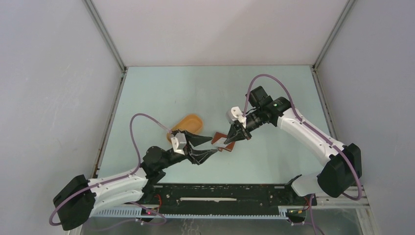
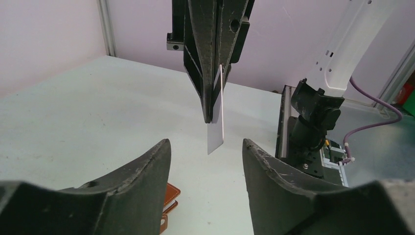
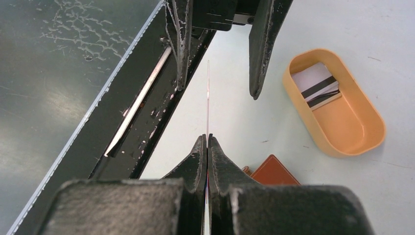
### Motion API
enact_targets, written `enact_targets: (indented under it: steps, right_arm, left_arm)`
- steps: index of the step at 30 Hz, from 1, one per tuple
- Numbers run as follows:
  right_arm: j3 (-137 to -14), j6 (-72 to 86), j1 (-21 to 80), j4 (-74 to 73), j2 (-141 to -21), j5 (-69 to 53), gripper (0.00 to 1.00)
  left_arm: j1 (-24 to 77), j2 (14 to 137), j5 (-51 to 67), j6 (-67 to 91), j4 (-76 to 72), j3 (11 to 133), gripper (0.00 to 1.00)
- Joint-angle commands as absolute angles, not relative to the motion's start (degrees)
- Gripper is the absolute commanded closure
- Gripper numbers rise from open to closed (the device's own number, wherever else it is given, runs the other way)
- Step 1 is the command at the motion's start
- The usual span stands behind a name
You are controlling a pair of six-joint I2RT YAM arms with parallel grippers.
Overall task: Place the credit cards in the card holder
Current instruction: Pick up the credit card from the storage box, then open the card holder at the center of the board.
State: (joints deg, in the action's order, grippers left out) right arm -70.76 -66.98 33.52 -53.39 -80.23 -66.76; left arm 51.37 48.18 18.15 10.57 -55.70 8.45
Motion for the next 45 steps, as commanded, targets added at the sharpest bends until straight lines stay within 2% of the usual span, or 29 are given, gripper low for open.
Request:
enact_targets:
  steps: [1,5,8,10,11,14,18,21,25,26,28,29,31,33,35,40,43,45]
  right_arm:
    - [-70.93,-66.06,33.60,-52.44,-80.66,-67.84,1.00]
    - [-70.93,-64.95,33.53,-51.90,-81.01,-67.81,1.00]
    - [-70.93,-64.65,33.57,-51.70,-81.27,-67.55,0.99]
    - [-70.93,-64.46,33.57,-51.63,-81.50,-67.42,0.99]
    - [-70.93,-64.04,33.57,-51.49,-81.56,-67.36,0.98]
    - [-70.93,-63.18,33.57,-51.20,-81.65,-67.41,0.89]
    - [-70.93,-60.61,33.57,-50.36,-81.35,-67.50,0.66]
    - [-70.93,-59.22,33.51,-49.89,-81.15,-67.56,0.60]
    - [-70.93,-57.72,33.47,-49.23,-81.27,-67.74,0.65]
    - [-70.93,-57.38,33.55,-49.14,-81.42,-67.89,0.73]
    - [-70.99,-56.87,33.94,-48.88,-81.92,-67.23,0.96]
    - [-71.01,-56.22,34.15,-48.51,-82.10,-66.44,1.00]
    - [-71.20,-54.69,34.25,-47.99,-82.45,-64.59,1.00]
    - [-71.87,-52.53,33.53,-47.89,-82.97,-62.72,1.00]
    - [-72.52,-49.70,32.01,-47.61,-83.43,-60.67,1.00]
    - [-72.69,-41.45,28.85,-45.88,-85.78,-52.17,1.00]
    - [-72.69,-36.61,27.65,-44.04,-88.71,-47.44,1.00]
    - [-72.69,-33.51,26.91,-42.06,-90.65,-44.71,1.00]
  left_arm:
    - [51.86,49.60,18.24,10.90,-59.94,12.46,0.43]
    - [52.00,51.29,18.40,12.12,-60.03,13.45,0.53]
    - [51.95,52.09,18.84,12.97,-60.12,14.25,0.71]
    - [51.94,52.35,19.72,13.27,-60.12,14.54,0.92]
    - [51.94,52.48,20.00,13.32,-60.12,14.65,0.99]
    - [51.95,52.36,19.88,13.36,-59.84,14.22,1.00]
    - [51.94,51.67,19.40,13.07,-57.79,14.04,1.00]
    - [51.90,50.97,18.90,12.48,-55.58,14.08,1.00]
    - [51.86,50.13,17.71,11.79,-53.34,14.11,1.00]
    - [51.90,50.00,17.46,11.78,-53.21,14.09,1.00]
    - [51.94,49.94,17.02,11.92,-52.88,14.19,1.00]
    - [51.83,49.92,16.42,12.18,-52.68,14.36,0.95]
    - [51.82,49.40,13.66,13.85,-51.54,14.31,0.69]
    - [51.75,48.35,9.69,15.78,-48.81,13.90,0.47]
    - [51.23,46.99,6.11,18.01,-44.46,13.22,0.34]
    - [47.05,44.39,1.63,29.23,-38.10,8.73,0.18]
    - [44.87,44.99,0.84,35.81,-37.29,6.88,0.17]
    - [44.45,46.98,0.22,39.29,-36.71,7.24,0.23]
